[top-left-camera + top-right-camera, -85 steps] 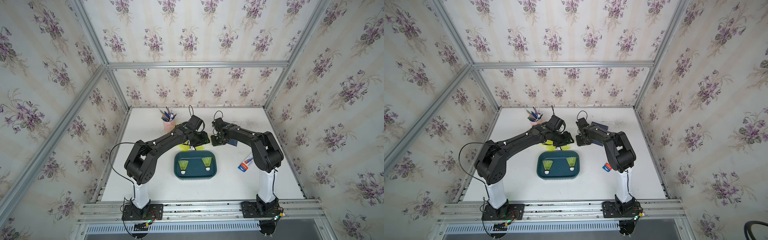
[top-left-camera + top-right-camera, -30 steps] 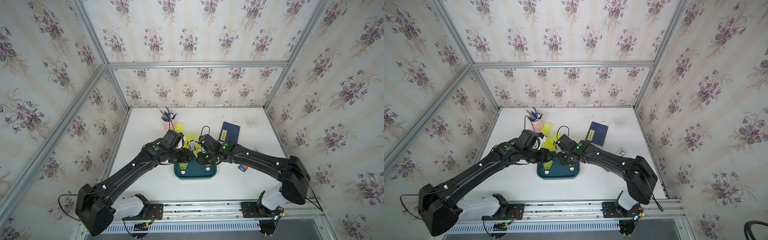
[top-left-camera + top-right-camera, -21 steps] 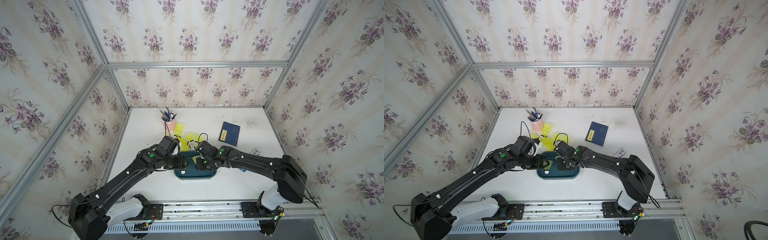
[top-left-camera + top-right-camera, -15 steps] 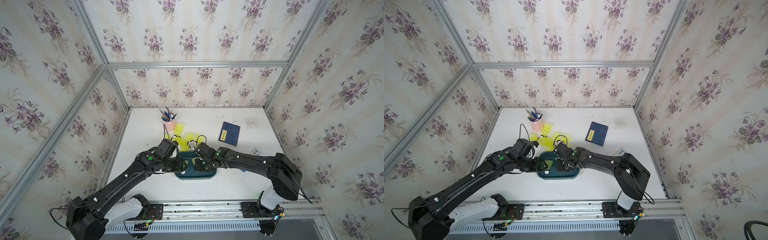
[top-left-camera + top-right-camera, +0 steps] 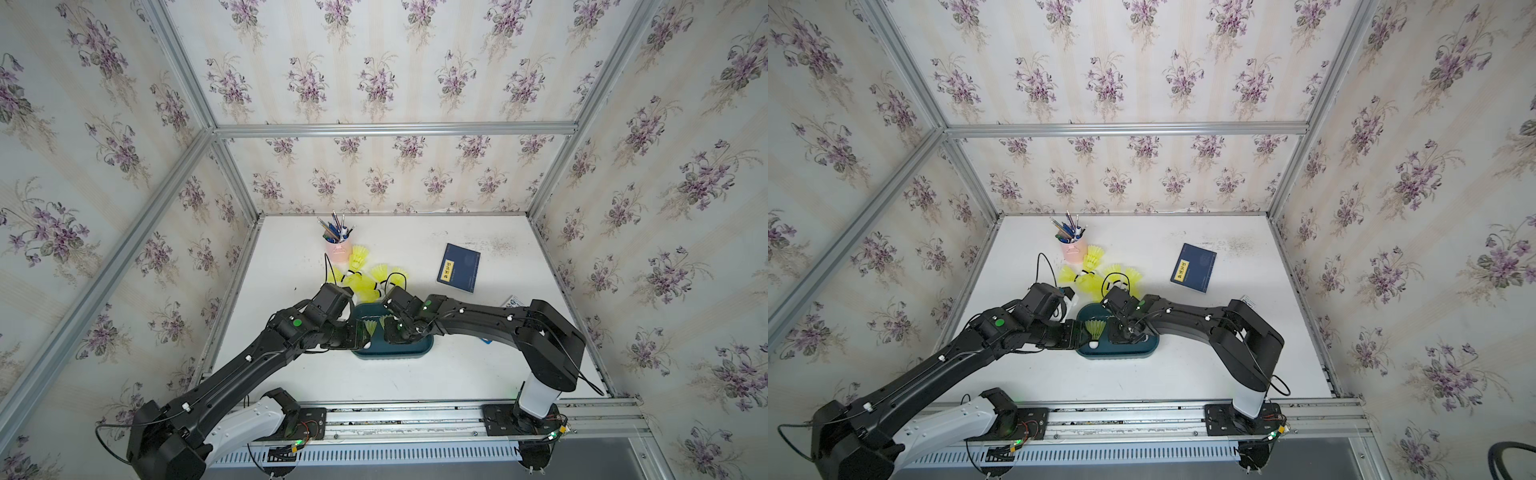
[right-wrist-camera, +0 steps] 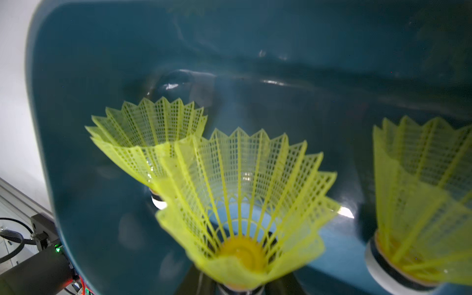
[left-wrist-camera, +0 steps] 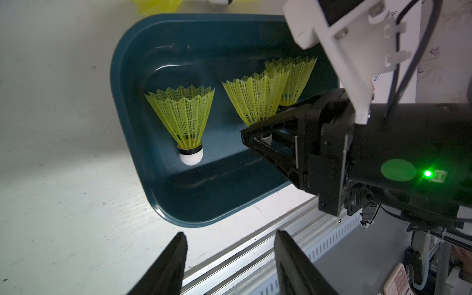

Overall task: Put the shuttlecocks into the storage box
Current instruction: Place the shuttlecock in the storage box.

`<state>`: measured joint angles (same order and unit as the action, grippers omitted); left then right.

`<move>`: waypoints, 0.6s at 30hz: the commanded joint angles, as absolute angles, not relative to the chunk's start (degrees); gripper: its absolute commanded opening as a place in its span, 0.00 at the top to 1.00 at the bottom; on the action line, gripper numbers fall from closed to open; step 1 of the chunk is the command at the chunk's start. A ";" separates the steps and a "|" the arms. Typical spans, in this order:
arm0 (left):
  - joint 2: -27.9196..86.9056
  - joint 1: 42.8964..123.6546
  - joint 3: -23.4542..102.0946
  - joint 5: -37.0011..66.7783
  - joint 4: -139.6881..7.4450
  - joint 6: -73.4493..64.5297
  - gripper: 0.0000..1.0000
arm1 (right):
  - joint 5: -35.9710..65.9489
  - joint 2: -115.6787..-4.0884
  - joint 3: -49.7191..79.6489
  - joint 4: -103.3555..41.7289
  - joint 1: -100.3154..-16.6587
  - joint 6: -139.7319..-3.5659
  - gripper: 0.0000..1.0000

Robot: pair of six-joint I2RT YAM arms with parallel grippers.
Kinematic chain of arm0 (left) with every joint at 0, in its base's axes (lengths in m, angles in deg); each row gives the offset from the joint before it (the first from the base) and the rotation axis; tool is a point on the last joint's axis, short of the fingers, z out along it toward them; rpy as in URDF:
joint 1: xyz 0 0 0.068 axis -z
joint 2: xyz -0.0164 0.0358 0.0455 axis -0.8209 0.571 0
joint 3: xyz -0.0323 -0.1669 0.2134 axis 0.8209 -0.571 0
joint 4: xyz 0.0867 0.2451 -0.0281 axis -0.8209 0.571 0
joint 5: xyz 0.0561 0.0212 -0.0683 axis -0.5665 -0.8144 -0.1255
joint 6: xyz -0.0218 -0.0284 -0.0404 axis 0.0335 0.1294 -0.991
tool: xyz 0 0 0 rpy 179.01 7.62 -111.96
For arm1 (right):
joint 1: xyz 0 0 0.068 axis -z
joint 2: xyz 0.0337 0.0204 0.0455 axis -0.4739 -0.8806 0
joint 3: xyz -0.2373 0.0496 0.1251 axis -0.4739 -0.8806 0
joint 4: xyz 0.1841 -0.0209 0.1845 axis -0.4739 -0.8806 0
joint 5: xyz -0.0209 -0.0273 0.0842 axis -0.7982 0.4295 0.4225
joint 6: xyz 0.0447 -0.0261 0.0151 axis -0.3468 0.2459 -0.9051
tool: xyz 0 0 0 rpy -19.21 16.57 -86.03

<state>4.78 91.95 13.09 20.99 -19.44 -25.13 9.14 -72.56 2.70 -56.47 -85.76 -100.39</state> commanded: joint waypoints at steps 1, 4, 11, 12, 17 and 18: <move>4.51 91.91 12.76 20.50 -18.87 -24.38 0.41 | 7.46 -73.37 3.47 -56.24 -85.85 -100.76 0.75; 4.42 91.98 12.70 20.50 -19.05 -24.46 0.41 | 7.56 -74.58 3.86 -56.29 -85.85 -100.82 0.75; 4.38 91.99 12.55 20.50 -19.33 -24.74 0.41 | 7.37 -76.19 4.56 -55.27 -85.68 -100.94 0.74; 4.34 91.96 12.59 20.50 -19.32 -24.71 0.41 | 7.75 -76.59 4.79 -55.08 -85.68 -100.85 0.74; 4.16 92.00 12.56 20.32 -19.10 -24.72 0.41 | 8.57 -77.62 5.12 -54.23 -85.67 -100.77 0.73; 4.16 92.00 12.54 20.30 -19.05 -24.68 0.41 | 8.61 -77.81 5.16 -54.09 -85.63 -100.79 0.73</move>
